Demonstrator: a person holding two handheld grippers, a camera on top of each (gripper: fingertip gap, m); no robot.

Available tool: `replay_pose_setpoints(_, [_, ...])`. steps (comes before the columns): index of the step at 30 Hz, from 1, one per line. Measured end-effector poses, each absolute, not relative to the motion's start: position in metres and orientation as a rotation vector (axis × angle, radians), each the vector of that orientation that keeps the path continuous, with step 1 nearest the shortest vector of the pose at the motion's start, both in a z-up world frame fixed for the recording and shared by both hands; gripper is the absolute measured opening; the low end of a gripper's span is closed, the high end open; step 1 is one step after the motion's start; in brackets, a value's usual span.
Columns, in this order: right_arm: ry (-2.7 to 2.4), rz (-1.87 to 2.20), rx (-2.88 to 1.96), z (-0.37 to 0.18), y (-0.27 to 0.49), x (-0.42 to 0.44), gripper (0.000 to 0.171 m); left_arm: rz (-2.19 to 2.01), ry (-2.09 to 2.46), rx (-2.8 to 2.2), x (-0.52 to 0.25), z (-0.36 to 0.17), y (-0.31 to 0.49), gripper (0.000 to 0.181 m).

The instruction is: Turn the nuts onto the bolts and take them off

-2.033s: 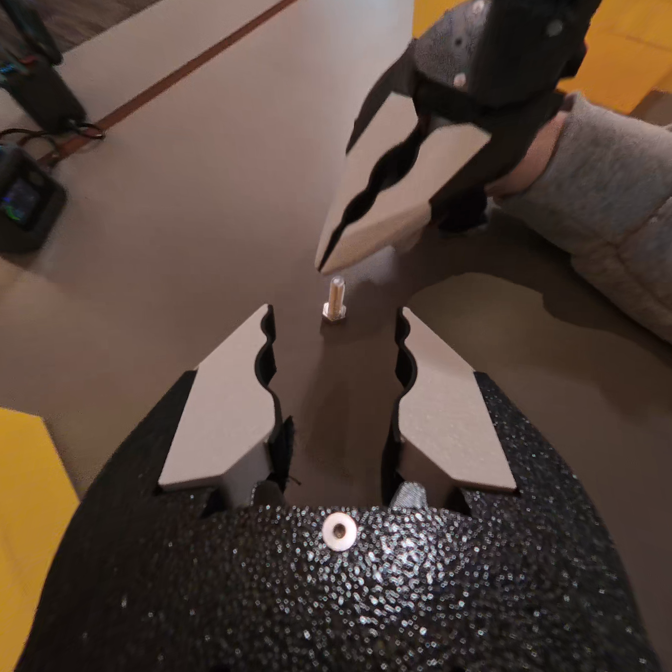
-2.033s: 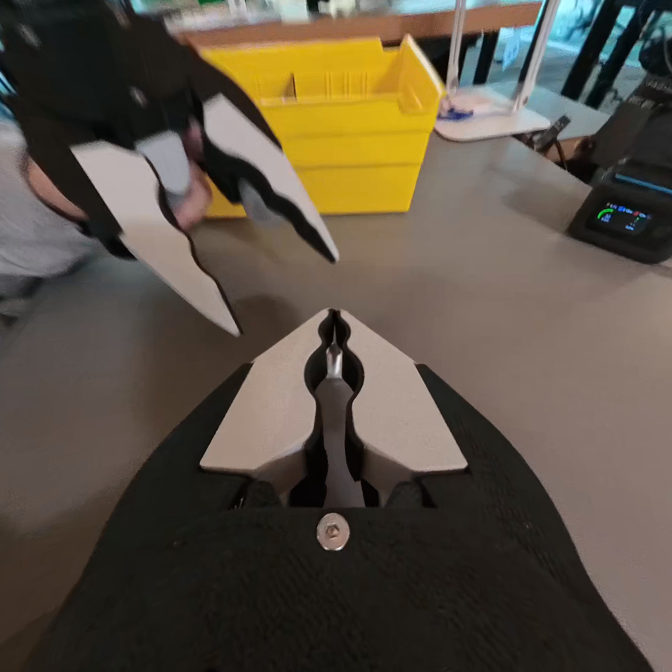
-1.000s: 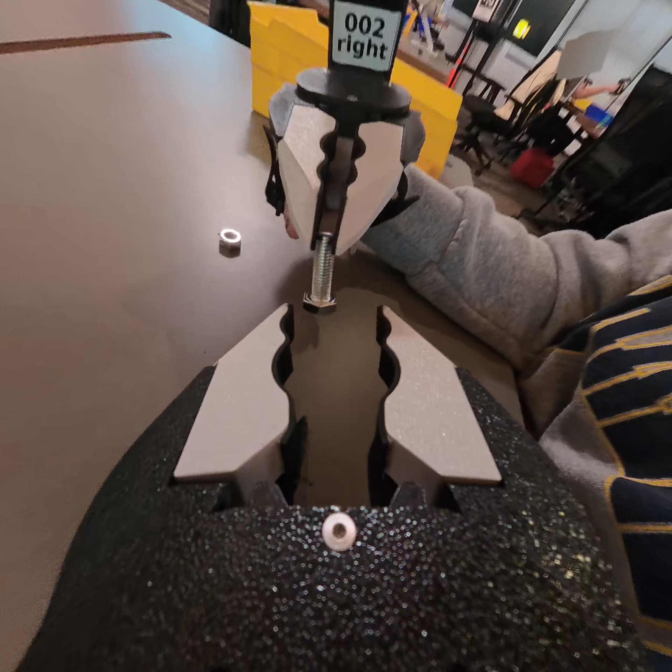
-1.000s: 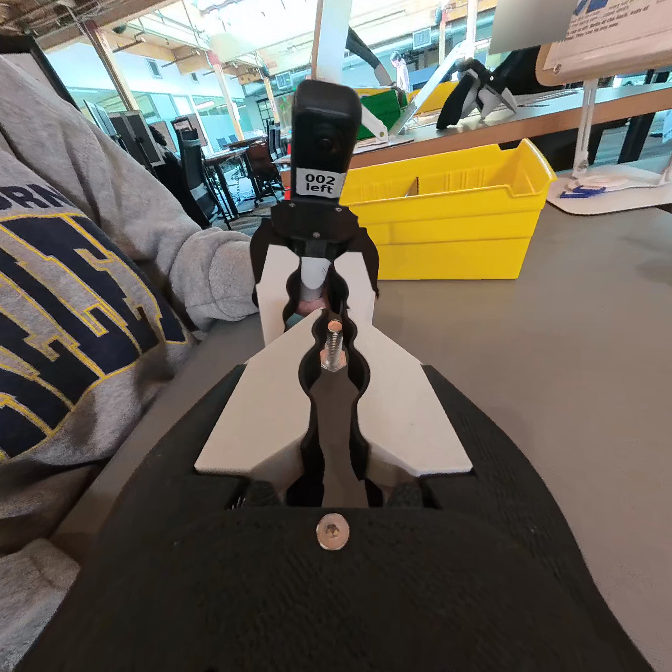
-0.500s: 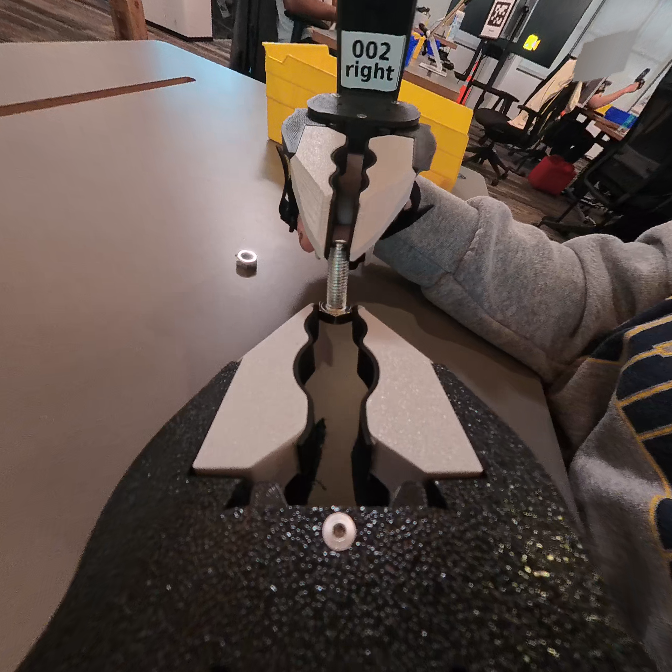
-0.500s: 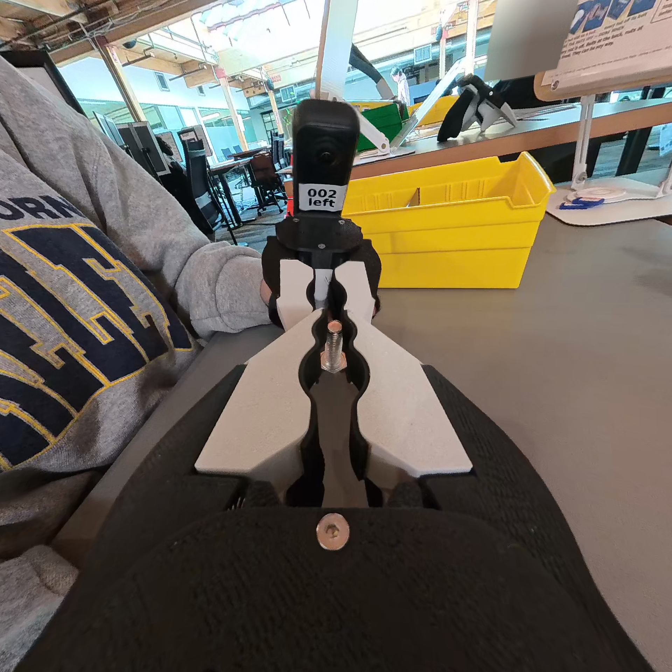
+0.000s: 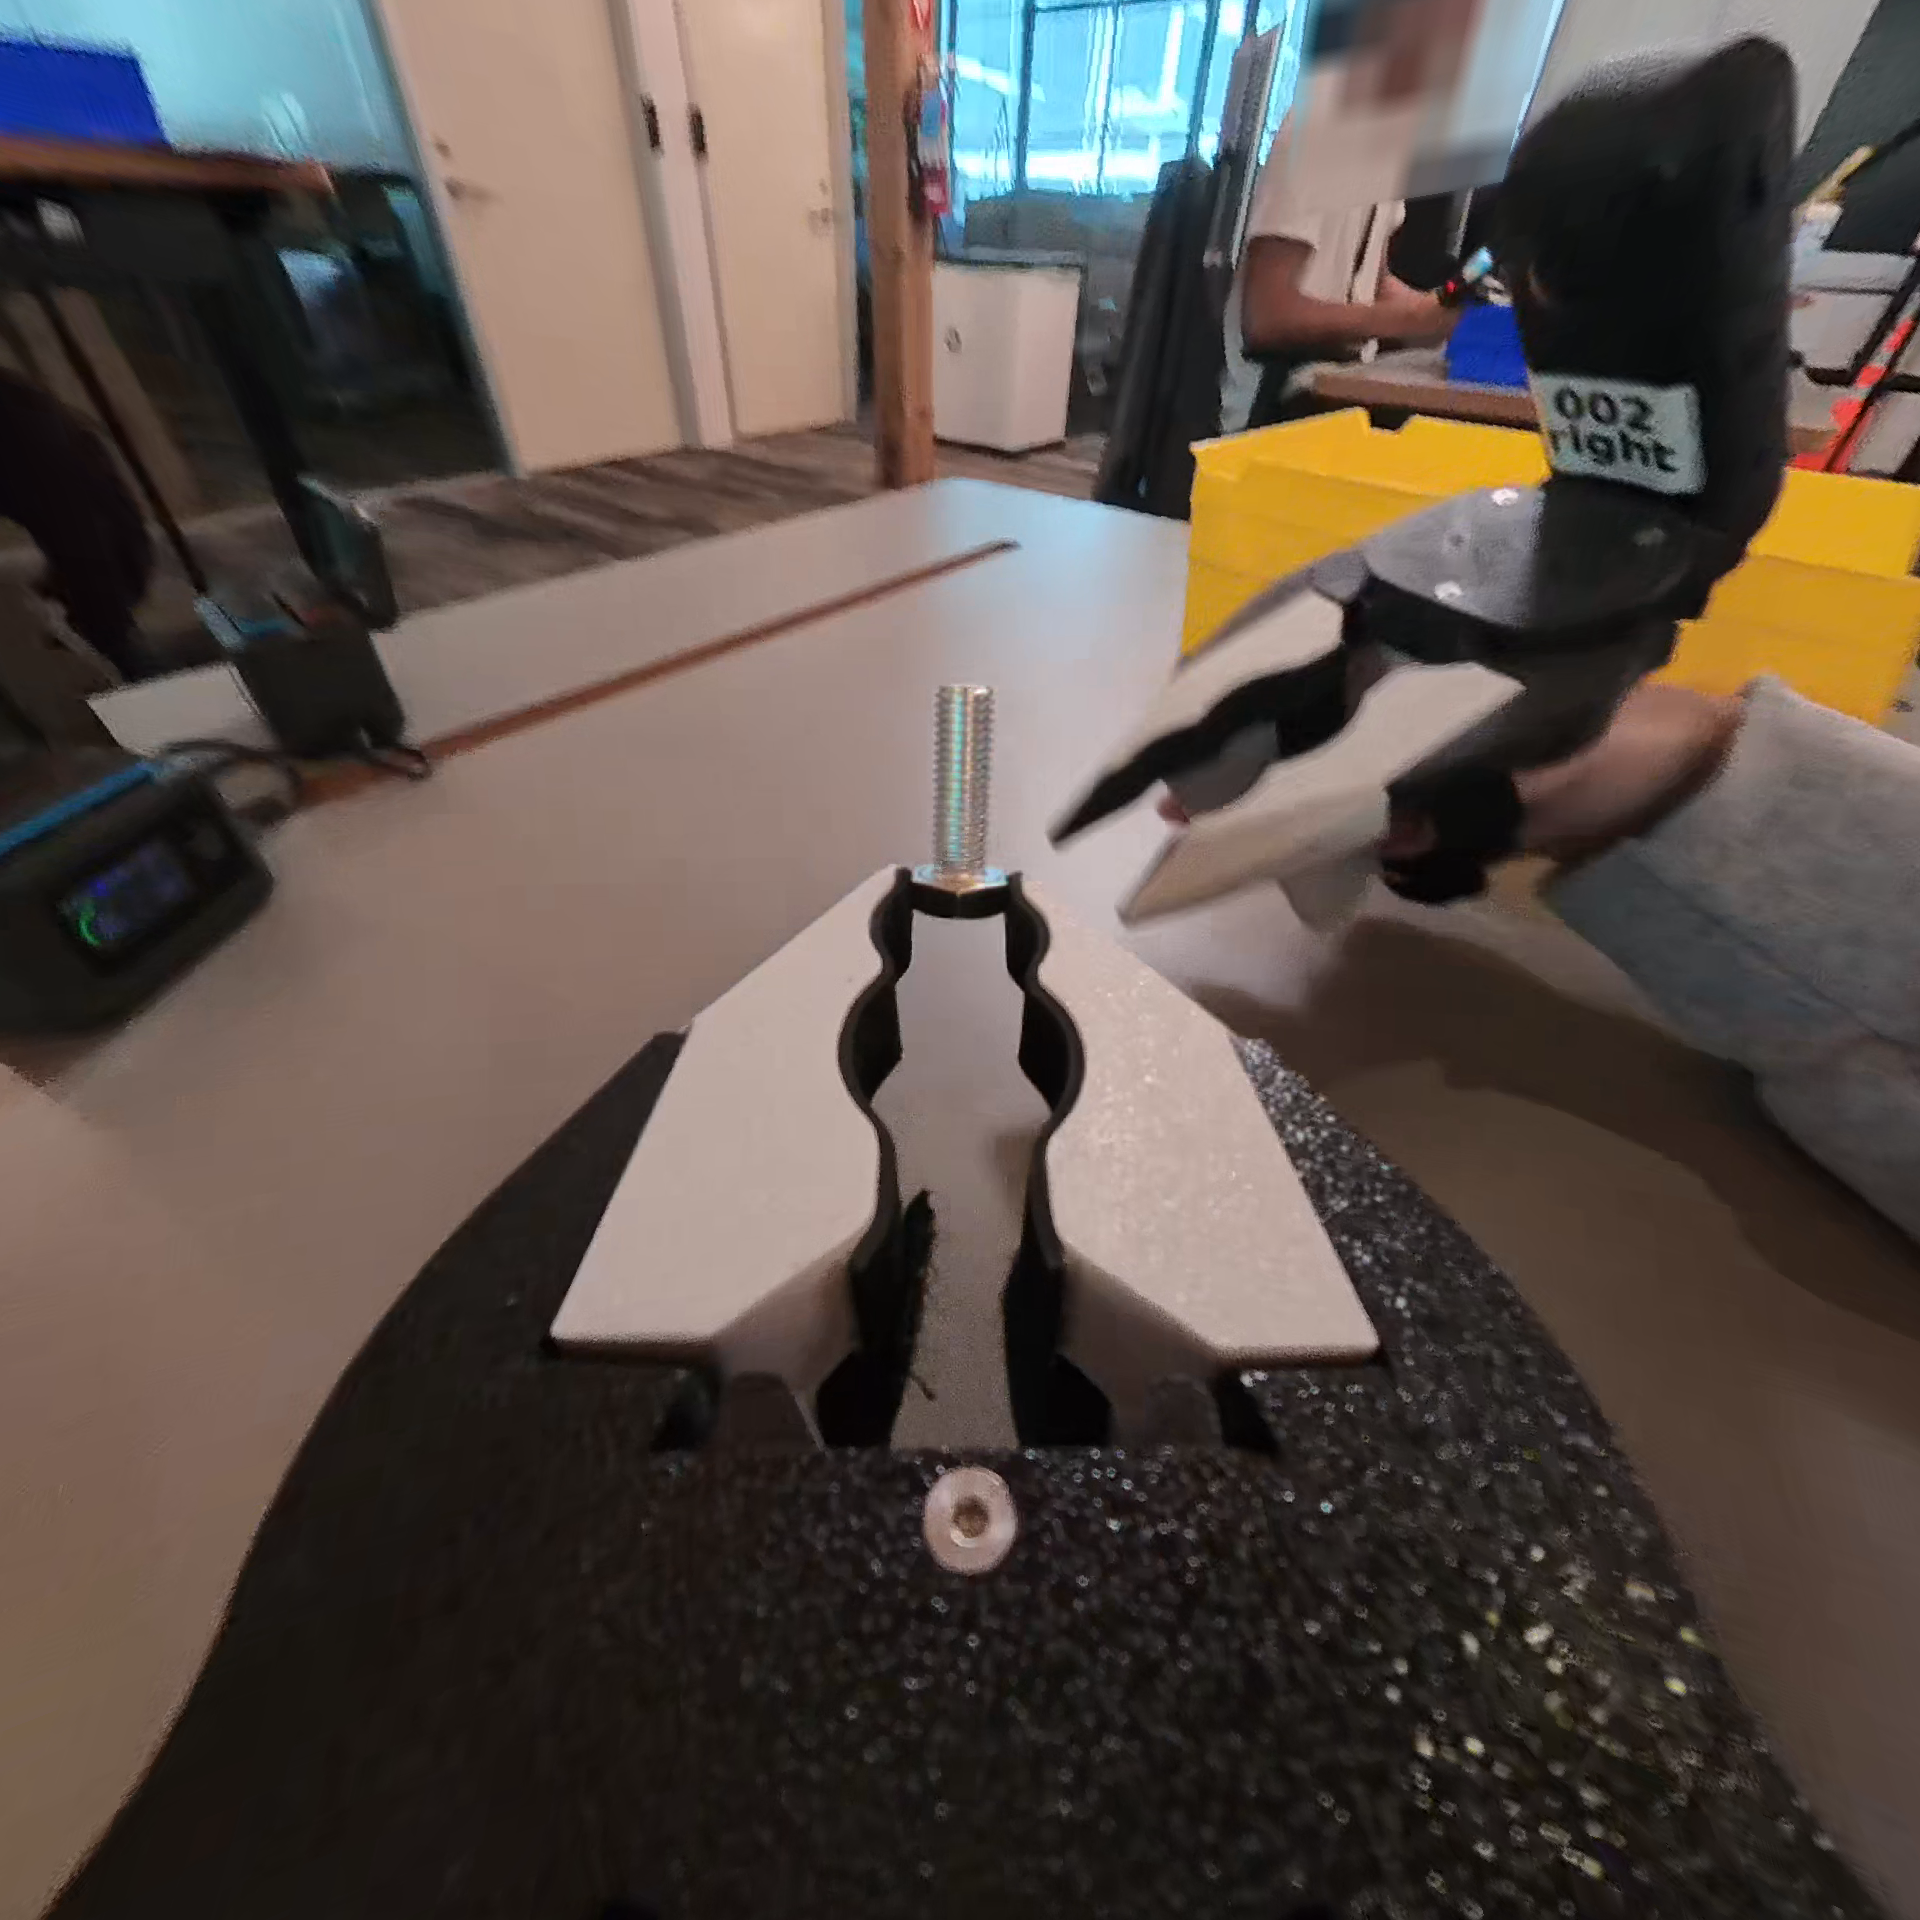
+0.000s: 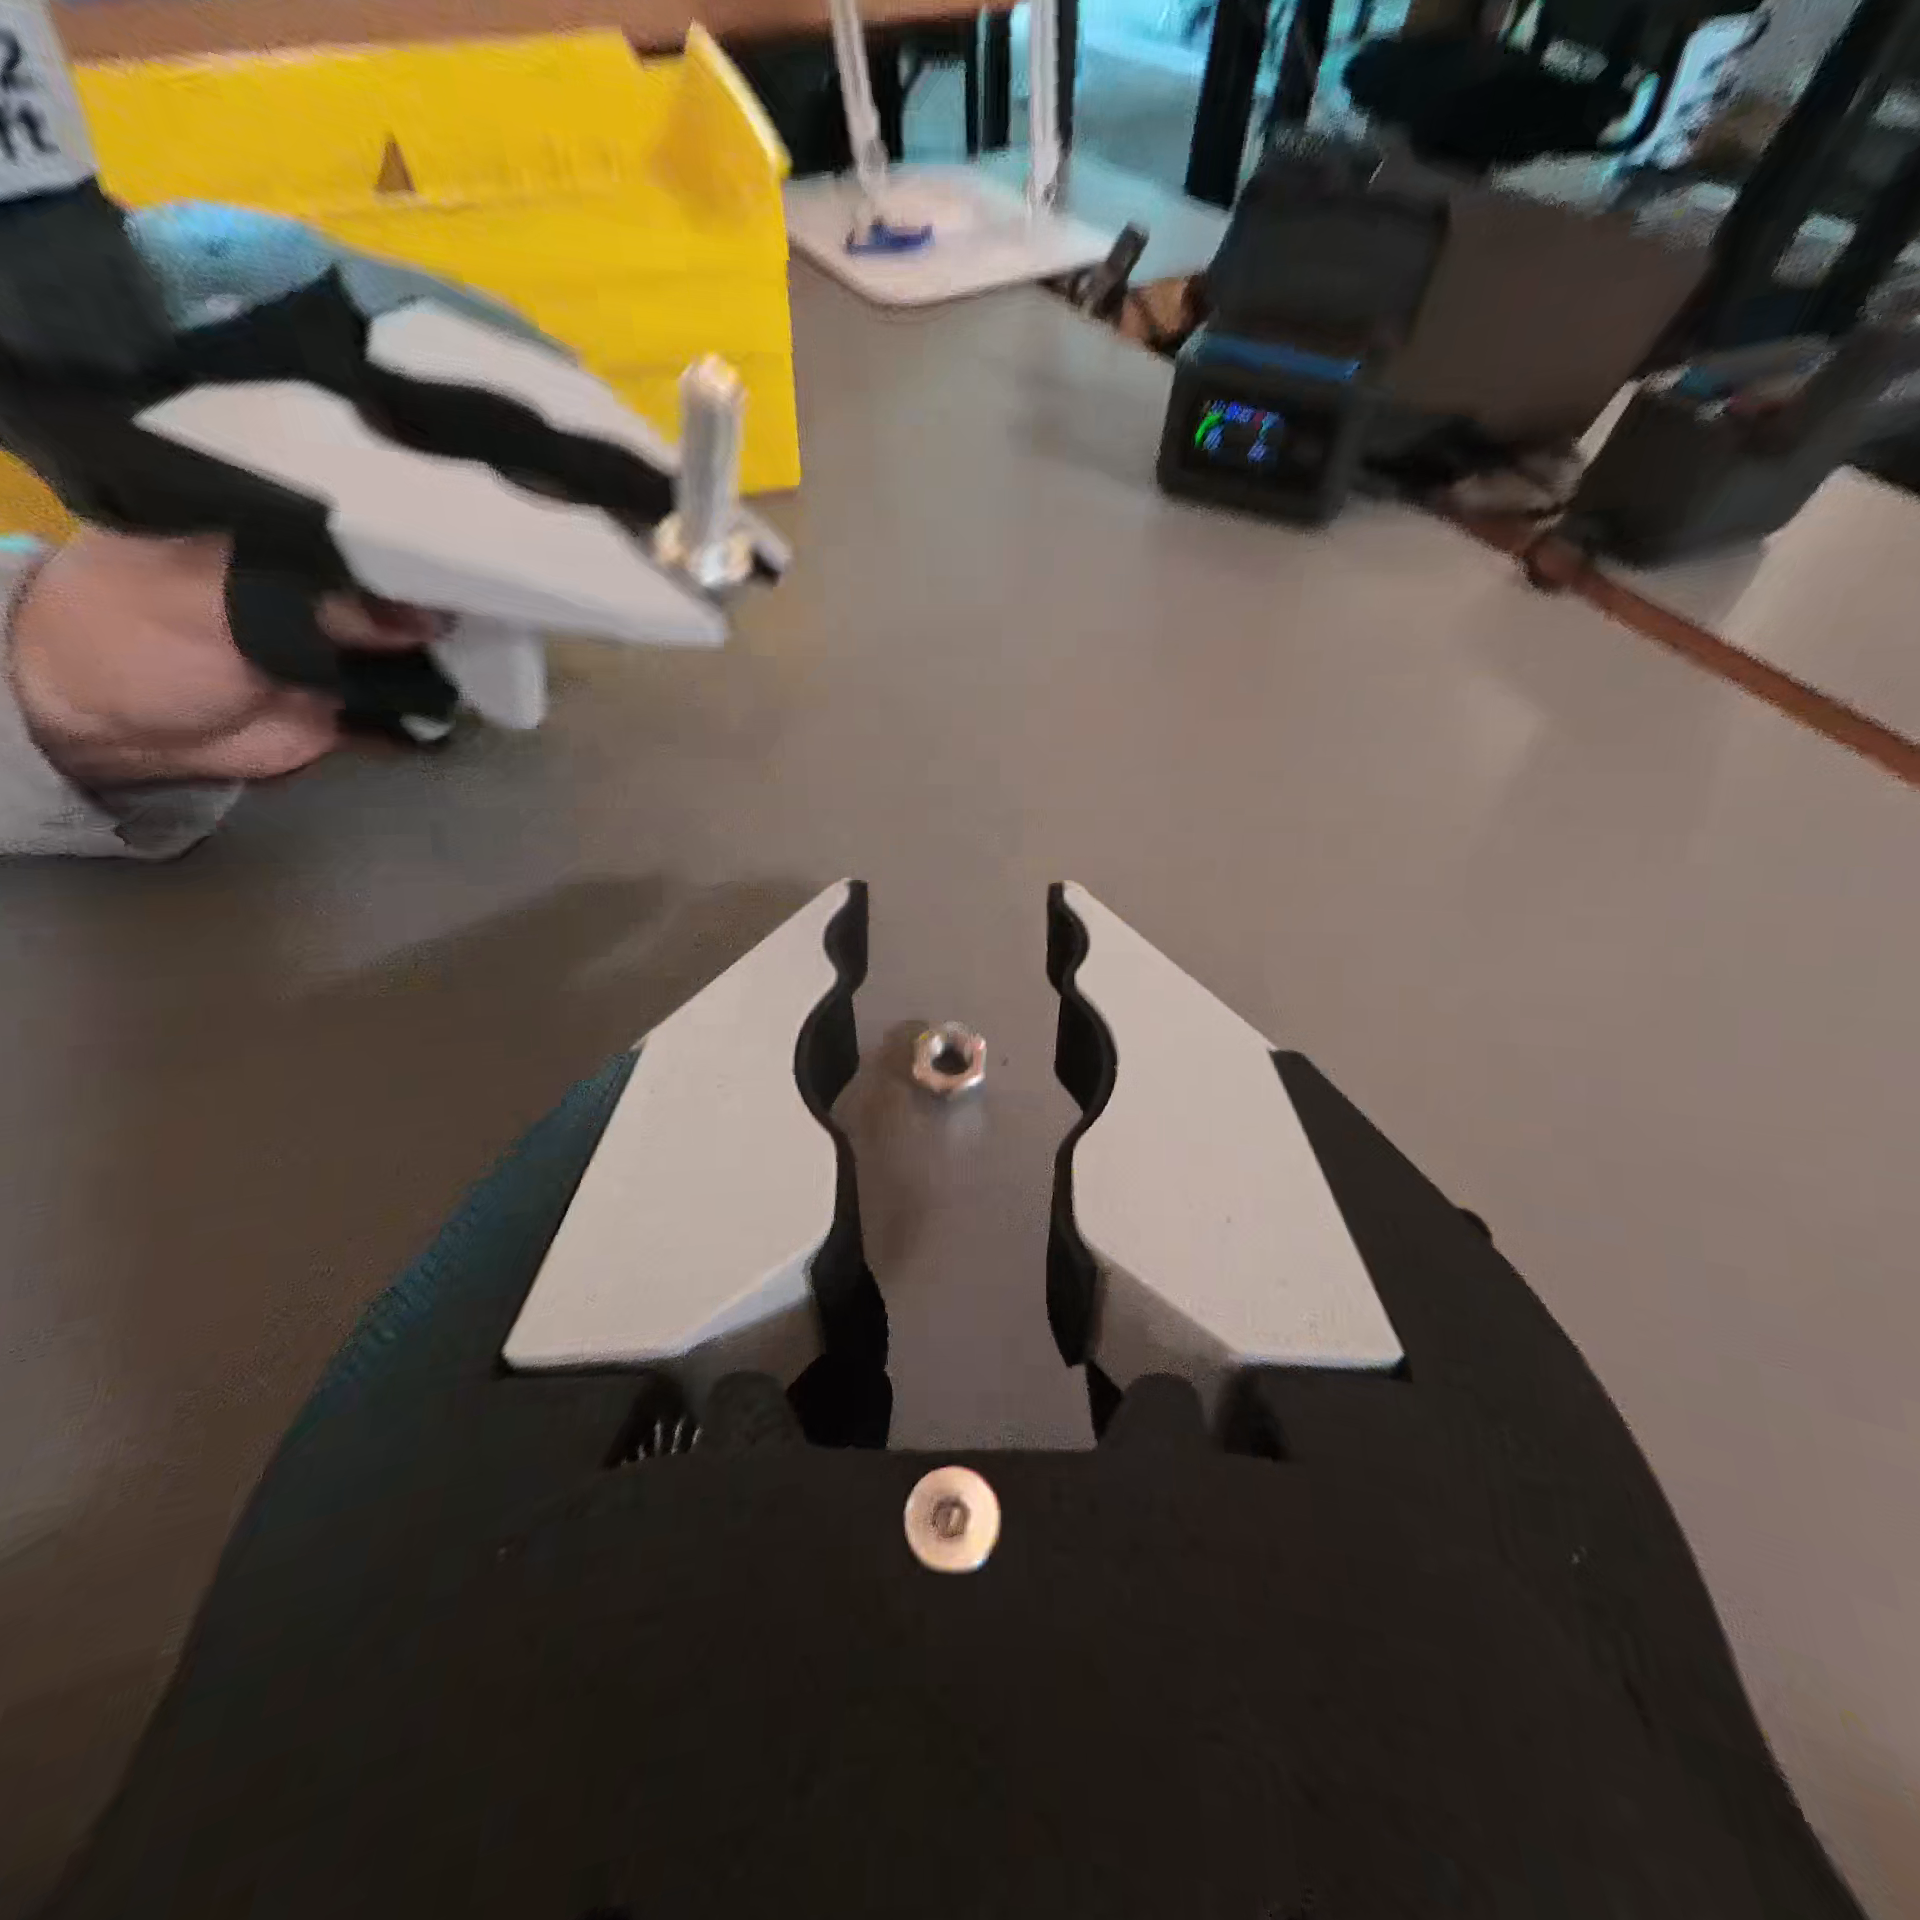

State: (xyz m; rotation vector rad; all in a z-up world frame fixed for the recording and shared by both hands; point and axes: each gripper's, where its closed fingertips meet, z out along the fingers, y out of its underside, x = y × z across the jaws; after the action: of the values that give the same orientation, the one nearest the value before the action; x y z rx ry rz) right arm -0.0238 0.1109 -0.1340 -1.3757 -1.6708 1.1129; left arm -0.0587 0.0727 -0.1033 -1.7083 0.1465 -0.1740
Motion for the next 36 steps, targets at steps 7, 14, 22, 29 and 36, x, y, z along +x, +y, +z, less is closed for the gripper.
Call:
replay_pose_setpoints(7, [-1.869,0.948,-1.514,-0.178,0.107,-0.017,0.030,-0.105,0.259,-1.608,-0.043,-0.094,0.094,0.015])
replay_pose_setpoints(14, [-1.883,0.924,-1.593,-0.184,0.108,-0.014,0.016,-0.230,0.283,-1.616,-0.035,-0.094,0.090,0.015])
replay_pose_setpoints(22, [-1.591,1.296,-1.217,-0.054,0.090,-0.005,0.016,-0.391,0.415,-1.605,-0.003,-0.095,0.086,0.015])
replay_pose_setpoints(29, [-1.878,1.209,-1.221,-0.052,0.070,-0.001,0.016,-0.459,0.491,-1.589,0.015,-0.095,0.082,0.015])
replay_pose_setpoints(36, [-2.066,1.027,-1.291,-0.059,0.071,0.005,0.016,-0.462,0.520,-1.587,0.019,-0.096,0.080,0.015])
